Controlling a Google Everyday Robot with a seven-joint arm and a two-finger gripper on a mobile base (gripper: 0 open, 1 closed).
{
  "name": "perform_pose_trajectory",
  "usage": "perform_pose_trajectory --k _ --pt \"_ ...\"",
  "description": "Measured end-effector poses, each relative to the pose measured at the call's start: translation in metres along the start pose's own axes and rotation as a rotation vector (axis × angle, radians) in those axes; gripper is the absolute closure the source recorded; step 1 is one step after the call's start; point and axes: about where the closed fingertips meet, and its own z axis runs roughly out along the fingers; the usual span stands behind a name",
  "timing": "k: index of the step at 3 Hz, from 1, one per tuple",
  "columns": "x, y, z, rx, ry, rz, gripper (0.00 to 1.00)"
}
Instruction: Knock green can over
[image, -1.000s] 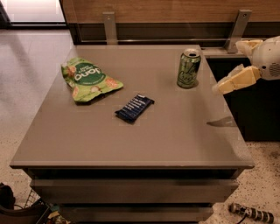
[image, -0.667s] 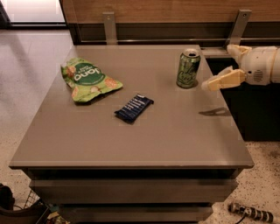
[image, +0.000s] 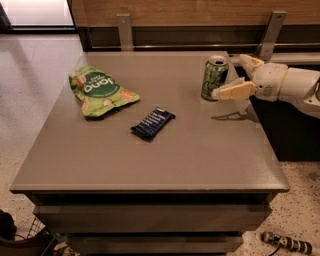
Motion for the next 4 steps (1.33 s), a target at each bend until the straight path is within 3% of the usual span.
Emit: perform_pose_trajectory --k 2,3,4 --pt "0.011 0.003 0.028 -0.048 -0.06 0.06 0.0" --pt "0.015 0.009 0.039 -0.057 -0.072 0.076 0.35" --pt "0.015 0.01 0.04 -0.06 -0.072 0.075 0.59"
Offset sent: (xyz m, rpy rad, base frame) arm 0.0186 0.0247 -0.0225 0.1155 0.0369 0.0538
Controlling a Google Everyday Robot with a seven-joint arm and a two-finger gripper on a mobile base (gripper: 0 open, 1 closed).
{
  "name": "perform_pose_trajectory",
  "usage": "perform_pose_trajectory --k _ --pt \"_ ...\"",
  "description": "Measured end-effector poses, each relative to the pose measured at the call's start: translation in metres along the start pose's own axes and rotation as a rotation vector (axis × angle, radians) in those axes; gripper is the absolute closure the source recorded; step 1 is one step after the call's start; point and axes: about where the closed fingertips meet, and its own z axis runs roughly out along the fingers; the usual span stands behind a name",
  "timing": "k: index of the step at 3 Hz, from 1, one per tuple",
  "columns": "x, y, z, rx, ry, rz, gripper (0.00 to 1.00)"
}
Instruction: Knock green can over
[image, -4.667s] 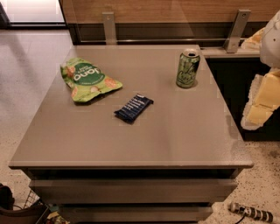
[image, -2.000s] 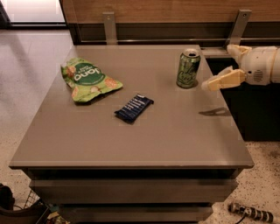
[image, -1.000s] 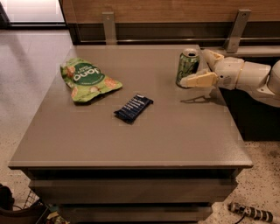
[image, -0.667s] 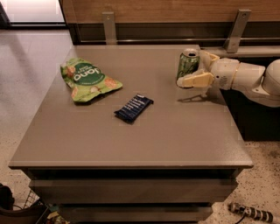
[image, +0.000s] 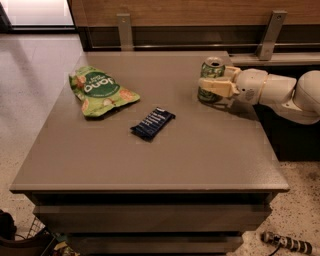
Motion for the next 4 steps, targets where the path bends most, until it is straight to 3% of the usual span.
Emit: perform_pose_trajectory --k 2,3,4 --pt "-0.001 0.003 0.006 -0.01 -0.001 0.0 1.0" --pt "-0.005 0.007 0.009 -0.015 0.016 -0.009 1.0" --pt "-0.02 0.011 0.007 -0.009 0.093 -0.038 1.0"
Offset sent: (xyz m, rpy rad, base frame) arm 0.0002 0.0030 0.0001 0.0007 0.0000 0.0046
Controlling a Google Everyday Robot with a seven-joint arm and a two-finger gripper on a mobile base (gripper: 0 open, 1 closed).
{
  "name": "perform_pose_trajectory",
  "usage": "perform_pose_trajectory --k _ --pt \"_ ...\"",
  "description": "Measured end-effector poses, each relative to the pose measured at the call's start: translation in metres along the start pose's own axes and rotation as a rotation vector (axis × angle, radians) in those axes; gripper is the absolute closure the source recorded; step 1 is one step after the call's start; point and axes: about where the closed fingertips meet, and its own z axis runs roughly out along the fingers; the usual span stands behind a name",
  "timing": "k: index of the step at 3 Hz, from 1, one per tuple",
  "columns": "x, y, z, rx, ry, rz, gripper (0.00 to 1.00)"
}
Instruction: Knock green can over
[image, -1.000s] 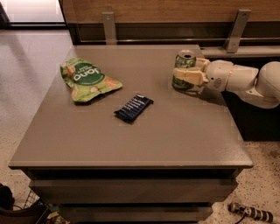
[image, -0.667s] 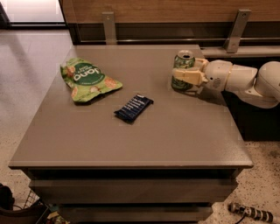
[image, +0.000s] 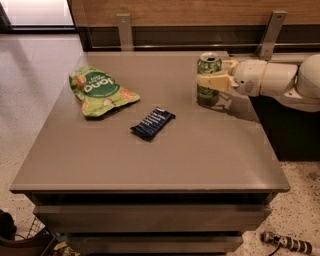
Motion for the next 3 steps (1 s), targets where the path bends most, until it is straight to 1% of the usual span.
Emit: perform_pose_trajectory --k 1,2,3 --pt "-0.025 0.001 -0.009 0.015 0.15 -0.057 1.0" --pt "-0.039 -0.002 -0.016 0.033 0.302 -0.114 1.0" --pt "-0.04 -0.005 -0.02 0.044 0.415 -0.145 1.0"
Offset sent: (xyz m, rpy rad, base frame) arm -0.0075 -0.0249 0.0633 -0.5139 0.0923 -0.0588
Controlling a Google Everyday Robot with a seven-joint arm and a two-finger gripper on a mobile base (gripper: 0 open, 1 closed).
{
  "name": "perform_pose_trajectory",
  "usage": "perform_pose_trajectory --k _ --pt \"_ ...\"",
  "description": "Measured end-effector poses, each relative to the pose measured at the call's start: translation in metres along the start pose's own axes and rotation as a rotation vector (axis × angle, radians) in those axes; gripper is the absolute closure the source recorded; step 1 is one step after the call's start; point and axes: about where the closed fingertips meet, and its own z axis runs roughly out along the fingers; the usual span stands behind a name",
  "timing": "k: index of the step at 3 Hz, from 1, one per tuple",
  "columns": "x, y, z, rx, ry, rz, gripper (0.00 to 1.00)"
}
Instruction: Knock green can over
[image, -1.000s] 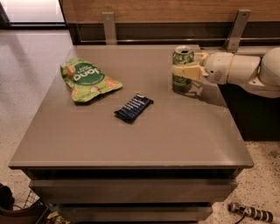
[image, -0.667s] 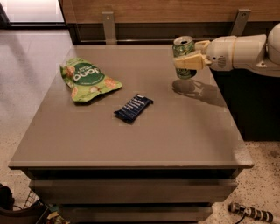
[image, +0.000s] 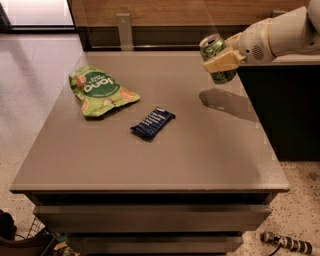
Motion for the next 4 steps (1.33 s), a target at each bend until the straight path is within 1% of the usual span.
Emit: perform_pose_trajectory --k 1,2,3,4 --pt "0.012 -0.001 0.003 0.008 0.108 -0.027 1.0" --pt "0.028 0.003 0.014 -0.003 0.202 -0.063 1.0" --pt "0.044 0.011 0.028 -0.029 0.274 -0.089 1.0" --pt "0.058 0.022 0.046 -0.073 0.337 -0.118 1.0"
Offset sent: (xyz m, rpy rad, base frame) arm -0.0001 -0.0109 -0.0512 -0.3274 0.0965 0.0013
